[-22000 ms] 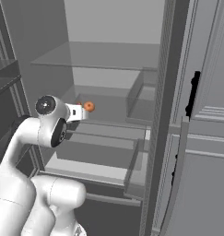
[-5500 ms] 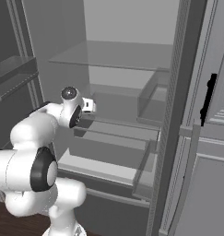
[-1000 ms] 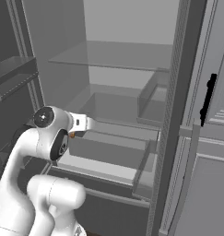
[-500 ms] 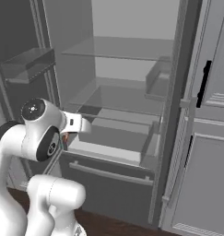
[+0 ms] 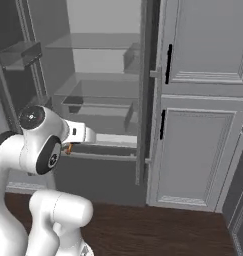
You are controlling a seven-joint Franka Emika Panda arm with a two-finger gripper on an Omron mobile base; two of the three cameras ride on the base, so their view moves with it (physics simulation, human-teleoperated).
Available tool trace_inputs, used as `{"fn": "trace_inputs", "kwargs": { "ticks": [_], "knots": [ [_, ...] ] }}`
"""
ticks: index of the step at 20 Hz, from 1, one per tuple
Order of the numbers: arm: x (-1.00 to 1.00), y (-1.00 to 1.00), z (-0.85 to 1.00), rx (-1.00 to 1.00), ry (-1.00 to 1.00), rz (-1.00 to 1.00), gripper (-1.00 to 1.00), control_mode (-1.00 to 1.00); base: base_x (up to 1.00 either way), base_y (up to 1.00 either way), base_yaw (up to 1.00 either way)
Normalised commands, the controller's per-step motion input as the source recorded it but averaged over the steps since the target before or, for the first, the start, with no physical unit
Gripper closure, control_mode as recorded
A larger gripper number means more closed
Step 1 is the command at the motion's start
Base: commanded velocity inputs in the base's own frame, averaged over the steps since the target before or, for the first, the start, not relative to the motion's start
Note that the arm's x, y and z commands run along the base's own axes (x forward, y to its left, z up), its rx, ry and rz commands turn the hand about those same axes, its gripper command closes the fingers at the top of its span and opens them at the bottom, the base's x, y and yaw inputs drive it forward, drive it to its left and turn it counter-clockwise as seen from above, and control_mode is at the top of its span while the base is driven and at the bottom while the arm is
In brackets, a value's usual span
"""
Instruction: Place one onion and one chicken drumstick in each tupperware on the nearby counter, to pack two identical lunches.
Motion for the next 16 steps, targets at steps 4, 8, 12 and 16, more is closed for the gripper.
{"fn": "trace_inputs", "kwargs": {
  "ticks": [4,8,12,16],
  "knots": [
    [0.0,0.0,0.0,0.0,0.0,0.0,1.0,1.0,-0.19,-0.68,-0.45],
    [0.0,0.0,0.0,0.0,0.0,0.0,1.0,1.0,-0.1,-0.74,-0.44],
    [0.0,0.0,0.0,0.0,0.0,0.0,1.0,1.0,-0.05,-0.71,-0.47],
    [0.0,0.0,0.0,0.0,0.0,0.0,1.0,1.0,-0.02,-0.69,-0.51]
  ]
}}
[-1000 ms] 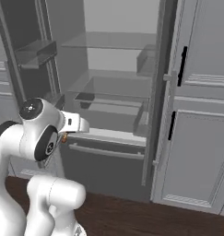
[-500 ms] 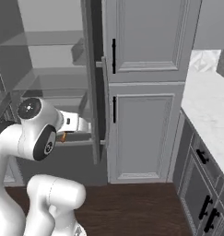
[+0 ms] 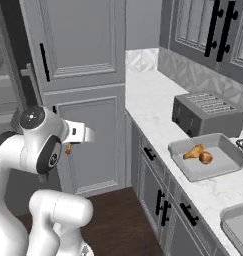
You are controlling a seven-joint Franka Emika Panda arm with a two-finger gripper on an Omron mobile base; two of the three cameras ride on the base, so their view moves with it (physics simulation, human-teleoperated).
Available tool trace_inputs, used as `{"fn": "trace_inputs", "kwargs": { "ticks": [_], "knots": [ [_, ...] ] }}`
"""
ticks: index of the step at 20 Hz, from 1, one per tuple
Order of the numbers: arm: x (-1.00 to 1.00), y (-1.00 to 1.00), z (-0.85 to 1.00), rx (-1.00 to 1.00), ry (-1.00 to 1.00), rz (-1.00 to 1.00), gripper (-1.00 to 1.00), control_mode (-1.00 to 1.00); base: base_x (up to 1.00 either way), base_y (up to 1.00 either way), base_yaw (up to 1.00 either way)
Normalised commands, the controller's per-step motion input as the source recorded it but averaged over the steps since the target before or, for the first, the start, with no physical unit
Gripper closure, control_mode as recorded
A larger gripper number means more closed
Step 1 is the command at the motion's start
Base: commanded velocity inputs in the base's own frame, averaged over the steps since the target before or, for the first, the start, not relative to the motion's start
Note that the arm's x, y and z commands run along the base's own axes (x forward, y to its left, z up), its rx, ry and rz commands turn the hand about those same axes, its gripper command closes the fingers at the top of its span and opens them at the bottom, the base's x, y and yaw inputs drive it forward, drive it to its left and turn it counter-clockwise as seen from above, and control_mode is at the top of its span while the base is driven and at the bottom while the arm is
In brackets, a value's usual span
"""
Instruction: Place one onion and one chicken drumstick in each tupperware on the nearby counter, to pack two identical lunches.
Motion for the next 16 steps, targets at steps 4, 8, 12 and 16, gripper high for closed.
{"fn": "trace_inputs", "kwargs": {
  "ticks": [4,8,12,16],
  "knots": [
    [0.0,0.0,0.0,0.0,0.0,0.0,1.0,1.0,0.0,-0.73,-0.54],
    [0.0,0.0,0.0,0.0,0.0,0.0,1.0,1.0,0.0,-0.75,-0.55],
    [0.0,0.0,0.0,0.0,0.0,0.0,1.0,1.0,0.0,-0.74,-0.57],
    [0.0,0.0,0.0,0.0,0.0,0.0,1.0,1.0,0.0,-0.78,-0.57]
  ]
}}
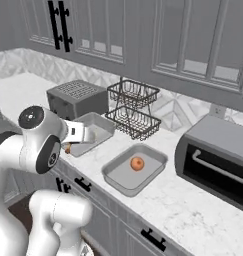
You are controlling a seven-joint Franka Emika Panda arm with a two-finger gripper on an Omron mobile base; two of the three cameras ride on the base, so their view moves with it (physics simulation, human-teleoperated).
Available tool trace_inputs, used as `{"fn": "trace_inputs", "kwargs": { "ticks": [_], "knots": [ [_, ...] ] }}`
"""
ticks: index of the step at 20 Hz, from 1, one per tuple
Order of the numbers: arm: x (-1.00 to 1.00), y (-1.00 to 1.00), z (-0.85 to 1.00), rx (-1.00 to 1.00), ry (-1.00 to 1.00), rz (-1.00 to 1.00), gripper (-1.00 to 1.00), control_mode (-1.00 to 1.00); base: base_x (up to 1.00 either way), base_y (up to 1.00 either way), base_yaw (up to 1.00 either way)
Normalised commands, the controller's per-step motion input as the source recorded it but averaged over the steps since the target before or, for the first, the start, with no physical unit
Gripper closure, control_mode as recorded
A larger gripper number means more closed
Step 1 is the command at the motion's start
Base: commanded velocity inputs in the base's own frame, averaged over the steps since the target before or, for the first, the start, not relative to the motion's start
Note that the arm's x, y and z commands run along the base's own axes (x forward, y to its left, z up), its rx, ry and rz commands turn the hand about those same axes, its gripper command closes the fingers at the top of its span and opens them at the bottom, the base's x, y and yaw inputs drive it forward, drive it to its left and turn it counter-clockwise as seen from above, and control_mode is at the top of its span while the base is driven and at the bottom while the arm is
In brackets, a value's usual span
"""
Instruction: Place one onion and one chicken drumstick in each tupperware on the nearby counter, to pack two identical lunches.
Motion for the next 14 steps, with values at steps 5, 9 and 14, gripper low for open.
{"fn": "trace_inputs", "kwargs": {
  "ticks": [5,9,14],
  "knots": [
    [0.0,0.0,0.0,0.0,0.0,0.0,1.0,1.0,0.0,-0.68,-0.56],
    [0.01,-0.01,-0.12,0.0,-0.03,-0.09,1.0,-1.0,0.04,-0.25,-0.36],
    [0.08,0.03,-0.61,0.0,0.02,-0.08,1.0,-1.0,0.0,0.0,0.0]
  ]
}}
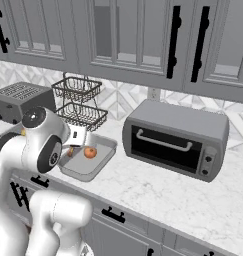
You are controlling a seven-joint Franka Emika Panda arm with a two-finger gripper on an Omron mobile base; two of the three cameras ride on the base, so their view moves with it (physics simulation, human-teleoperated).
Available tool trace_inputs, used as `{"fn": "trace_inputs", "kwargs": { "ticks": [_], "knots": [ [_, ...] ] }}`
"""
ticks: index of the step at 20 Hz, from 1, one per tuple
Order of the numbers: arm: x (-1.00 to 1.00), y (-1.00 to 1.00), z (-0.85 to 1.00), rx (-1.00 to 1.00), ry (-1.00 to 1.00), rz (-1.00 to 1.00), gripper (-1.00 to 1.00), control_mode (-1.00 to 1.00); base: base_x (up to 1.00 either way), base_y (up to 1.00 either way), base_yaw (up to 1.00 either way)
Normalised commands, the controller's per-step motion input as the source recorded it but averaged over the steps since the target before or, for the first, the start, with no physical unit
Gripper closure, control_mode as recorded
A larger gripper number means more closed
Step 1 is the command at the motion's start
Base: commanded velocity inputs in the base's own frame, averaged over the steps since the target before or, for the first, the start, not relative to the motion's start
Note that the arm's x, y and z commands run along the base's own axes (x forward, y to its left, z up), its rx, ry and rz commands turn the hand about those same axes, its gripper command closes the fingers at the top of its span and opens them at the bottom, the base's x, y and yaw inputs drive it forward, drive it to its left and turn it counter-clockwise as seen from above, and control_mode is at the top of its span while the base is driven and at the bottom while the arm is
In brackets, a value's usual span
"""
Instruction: Place one onion and one chicken drumstick in each tupperware on the nearby counter, to pack two identical lunches.
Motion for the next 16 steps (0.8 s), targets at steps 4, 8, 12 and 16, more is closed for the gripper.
{"fn": "trace_inputs", "kwargs": {
  "ticks": [4,8,12,16],
  "knots": [
    [0.22,0.1,-0.8,0.0,0.12,0.27,1.0,-1.0,0.0,0.0,0.0],
    [0.5,0.19,-0.64,0.0,0.01,0.6,1.0,-1.0,0.0,0.0,0.0],
    [0.7,0.38,-0.11,-0.04,0.07,0.36,1.0,-1.0,0.0,0.0,0.0],
    [0.43,0.42,-0.01,-0.1,0.2,0.04,1.0,-1.0,0.0,0.0,0.0]
  ]
}}
